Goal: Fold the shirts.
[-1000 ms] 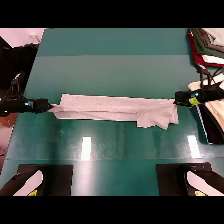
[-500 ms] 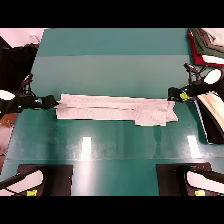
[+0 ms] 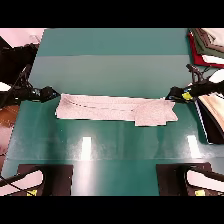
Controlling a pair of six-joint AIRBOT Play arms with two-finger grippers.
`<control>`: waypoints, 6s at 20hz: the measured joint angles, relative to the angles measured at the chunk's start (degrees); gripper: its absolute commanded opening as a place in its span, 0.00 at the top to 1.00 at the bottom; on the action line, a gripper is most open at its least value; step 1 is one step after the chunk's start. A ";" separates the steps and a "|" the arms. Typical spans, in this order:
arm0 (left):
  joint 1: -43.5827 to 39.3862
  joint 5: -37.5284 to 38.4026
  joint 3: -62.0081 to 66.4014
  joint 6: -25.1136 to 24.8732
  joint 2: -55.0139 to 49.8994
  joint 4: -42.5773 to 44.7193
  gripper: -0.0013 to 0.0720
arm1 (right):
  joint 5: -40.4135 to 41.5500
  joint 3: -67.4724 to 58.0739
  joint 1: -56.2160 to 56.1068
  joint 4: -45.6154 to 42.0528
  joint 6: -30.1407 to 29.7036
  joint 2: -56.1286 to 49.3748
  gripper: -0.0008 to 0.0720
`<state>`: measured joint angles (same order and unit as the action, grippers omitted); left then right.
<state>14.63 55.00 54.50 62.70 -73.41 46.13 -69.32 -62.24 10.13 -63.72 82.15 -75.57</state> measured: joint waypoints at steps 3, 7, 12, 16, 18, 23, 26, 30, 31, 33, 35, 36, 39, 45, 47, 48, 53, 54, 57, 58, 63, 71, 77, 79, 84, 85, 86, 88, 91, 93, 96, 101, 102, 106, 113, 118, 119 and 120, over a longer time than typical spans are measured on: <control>-0.02 4.48 0.92 -0.02 -0.04 -0.13 0.95 | -3.63 2.23 6.27 5.44 -4.57 -0.02 0.06; -0.04 8.44 1.33 -0.02 -0.07 -0.28 0.95 | -5.27 6.71 13.03 9.49 -9.99 -0.28 0.06; -0.11 11.61 1.44 0.20 -0.07 -1.75 0.95 | -4.48 9.31 16.17 11.47 -15.17 -4.46 0.06; -0.13 13.86 1.44 0.39 -0.07 -2.47 0.95 | -5.29 9.70 16.57 17.20 -19.47 -8.72 0.08; -0.15 14.43 1.44 0.61 -0.07 -2.67 0.95 | -5.49 9.70 15.85 18.86 -20.94 -10.34 0.14; -0.15 15.21 1.44 1.31 -0.07 -2.84 0.95 | -4.39 9.40 12.09 19.76 -23.08 -12.33 0.58; -0.20 15.39 1.44 1.49 -0.07 -2.89 0.95 | -3.76 7.63 10.60 18.82 -23.85 -12.66 0.96; -3.19 15.02 1.44 1.70 -0.07 -2.69 0.95 | -6.75 3.65 9.29 20.06 -25.40 -12.63 0.97; -5.01 14.12 1.44 1.99 -0.07 -2.69 0.95 | -7.85 2.62 8.81 20.22 -25.62 -12.63 0.97; -9.51 11.32 1.46 2.91 -0.09 -2.58 0.95 | -9.92 0.52 7.32 20.33 -25.70 -12.50 0.97; -14.99 7.17 1.79 3.80 -0.44 -2.58 0.95 | -11.54 -1.86 5.09 20.50 -25.24 -11.72 0.97; -17.68 5.18 2.23 4.26 -0.92 -2.58 0.95 | -12.07 -3.43 3.65 20.50 -24.46 -11.17 0.97; -25.53 0.68 5.31 5.77 -4.26 -2.47 0.95 | -13.09 -9.79 -1.03 20.65 -21.73 -9.27 0.97; -37.40 -2.51 18.12 8.13 -17.75 -2.47 0.95 | -13.94 -27.08 -12.15 20.72 -15.37 -7.34 0.97; -39.67 -2.86 22.21 9.03 -22.29 -2.49 0.95 | -13.60 -31.74 -15.65 20.65 -13.81 -7.21 0.97; -40.41 -3.02 24.02 9.64 -24.35 -2.49 0.95 | -13.42 -33.77 -17.27 20.57 -13.25 -7.26 0.97; -41.70 -3.89 28.92 11.63 -29.18 -2.08 0.95 | -13.03 -41.29 -23.06 20.11 -10.99 -10.05 0.97; -41.79 -3.78 29.55 11.82 -29.55 -1.38 0.95 | -12.98 -42.62 -24.06 20.06 -10.71 -10.95 0.97; -41.27 -0.79 31.54 12.22 -30.05 2.21 0.95 | -12.90 -46.64 -26.91 20.09 -10.45 -13.55 0.97; -40.70 0.68 32.33 12.28 -30.03 3.63 0.95 | -12.83 -47.89 -27.69 20.09 -10.40 -14.43 0.98; -35.06 9.11 34.64 13.42 -25.75 11.37 0.95 | -12.28 -52.30 -30.97 20.11 -10.21 -18.43 0.97; -19.56 18.71 35.19 13.75 -10.71 23.02 0.95 | -8.98 -51.36 -37.42 20.15 -10.40 -22.91 0.97; -11.74 23.39 35.30 13.75 -3.48 25.05 0.95 | -1.25 -51.28 -45.66 20.20 -13.88 -29.88 0.94; -10.97 24.74 35.32 13.77 -2.64 25.00 0.95 | 2.58 -52.46 -49.16 20.26 -15.08 -33.53 0.47; -10.19 26.08 35.34 13.84 -1.88 24.46 0.95 | 11.61 -55.91 -56.65 22.51 -16.35 -40.28 0.34; -10.12 26.12 35.34 13.84 -1.86 24.44 0.95 | 12.94 -54.84 -56.87 22.62 -16.41 -39.87 0.34; -10.03 26.29 35.34 13.84 -1.81 24.44 0.95 | 13.73 -53.20 -56.48 22.47 -16.46 -38.91 0.34; -10.03 26.38 35.34 13.84 -1.77 24.37 0.95 | 13.66 -49.44 -54.23 21.97 -16.26 -35.93 0.34; -10.01 26.45 35.34 13.84 -1.77 24.37 0.95 | 10.49 -42.51 -47.67 19.52 -14.73 -30.93 0.34; -10.03 26.40 35.34 13.79 -1.77 24.37 0.95 | 8.02 -37.35 -42.25 18.34 -13.22 -27.78 0.34; -10.01 25.73 35.34 13.75 -1.77 24.28 0.95 | 5.77 -29.94 -34.10 17.84 -11.65 -24.61 0.06; -10.03 24.76 35.26 13.55 -1.88 23.89 0.95 | 4.92 -19.50 -27.26 21.84 -10.40 -23.61 0.08; -10.01 24.72 35.23 13.53 -1.88 23.87 0.95 | 5.18 -18.21 -26.93 23.21 -10.27 -24.11 0.08; -10.01 24.59 35.23 13.49 -1.88 23.69 0.95 | 5.77 -18.36 -28.37 28.26 -10.16 -28.48 0.15; -10.01 25.00 35.21 13.40 -1.88 23.67 0.95 | 5.99 -27.78 -35.17 35.15 -9.84 -37.57 0.84; -10.01 25.20 35.21 13.38 -1.88 23.67 0.95 | 5.33 -34.49 -37.13 35.78 -11.45 -39.54 0.97; -10.01 25.35 35.21 13.38 -1.88 23.67 0.95 | 4.42 -35.95 -36.57 35.10 -11.63 -39.58 0.97; -10.01 25.62 35.21 13.38 -1.88 23.67 0.95 | 3.43 -37.13 -35.65 34.36 -11.74 -39.32 0.97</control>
<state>4.62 80.62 89.71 76.07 -75.29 69.80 -65.89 -99.37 -25.52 -29.36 70.41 -114.89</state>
